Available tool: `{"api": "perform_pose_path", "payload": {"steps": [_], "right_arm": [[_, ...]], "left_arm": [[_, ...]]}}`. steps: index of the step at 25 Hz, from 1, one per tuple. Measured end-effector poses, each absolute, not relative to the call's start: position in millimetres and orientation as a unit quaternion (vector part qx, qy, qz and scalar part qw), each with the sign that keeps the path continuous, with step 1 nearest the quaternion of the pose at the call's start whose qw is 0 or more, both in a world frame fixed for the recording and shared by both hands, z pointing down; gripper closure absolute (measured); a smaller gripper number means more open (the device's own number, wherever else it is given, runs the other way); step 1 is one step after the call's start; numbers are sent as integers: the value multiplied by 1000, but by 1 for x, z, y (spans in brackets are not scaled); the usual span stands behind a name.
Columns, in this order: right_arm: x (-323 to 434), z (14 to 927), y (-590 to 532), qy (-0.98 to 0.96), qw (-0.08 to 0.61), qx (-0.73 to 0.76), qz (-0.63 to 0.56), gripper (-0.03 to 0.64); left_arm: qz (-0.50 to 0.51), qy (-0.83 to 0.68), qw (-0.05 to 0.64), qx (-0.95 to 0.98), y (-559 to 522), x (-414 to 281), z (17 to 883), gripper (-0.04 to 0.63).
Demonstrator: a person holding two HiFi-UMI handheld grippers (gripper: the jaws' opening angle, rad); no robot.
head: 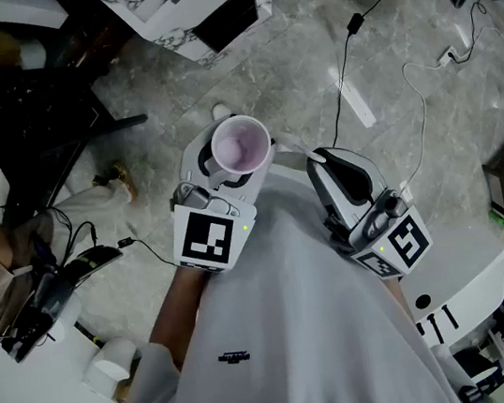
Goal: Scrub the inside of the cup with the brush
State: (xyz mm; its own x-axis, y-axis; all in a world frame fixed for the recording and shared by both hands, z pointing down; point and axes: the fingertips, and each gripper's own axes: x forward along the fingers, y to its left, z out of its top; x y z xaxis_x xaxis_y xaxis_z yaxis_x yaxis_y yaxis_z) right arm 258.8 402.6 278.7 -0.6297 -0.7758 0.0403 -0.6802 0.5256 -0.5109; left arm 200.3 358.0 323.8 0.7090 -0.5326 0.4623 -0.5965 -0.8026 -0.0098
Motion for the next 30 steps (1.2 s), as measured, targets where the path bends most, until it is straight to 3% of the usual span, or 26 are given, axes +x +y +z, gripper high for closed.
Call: {"api": "perform_pose_path", "payload": {"steps": [15,30], "right_arm": [[267,267,410,865,95,-436,-228,591],[263,199,388,900,121,-392,-146,591]], "left_arm": [[226,-314,62,920,385,194,325,337],[191,-351,56,915,378,183,312,337]]}}
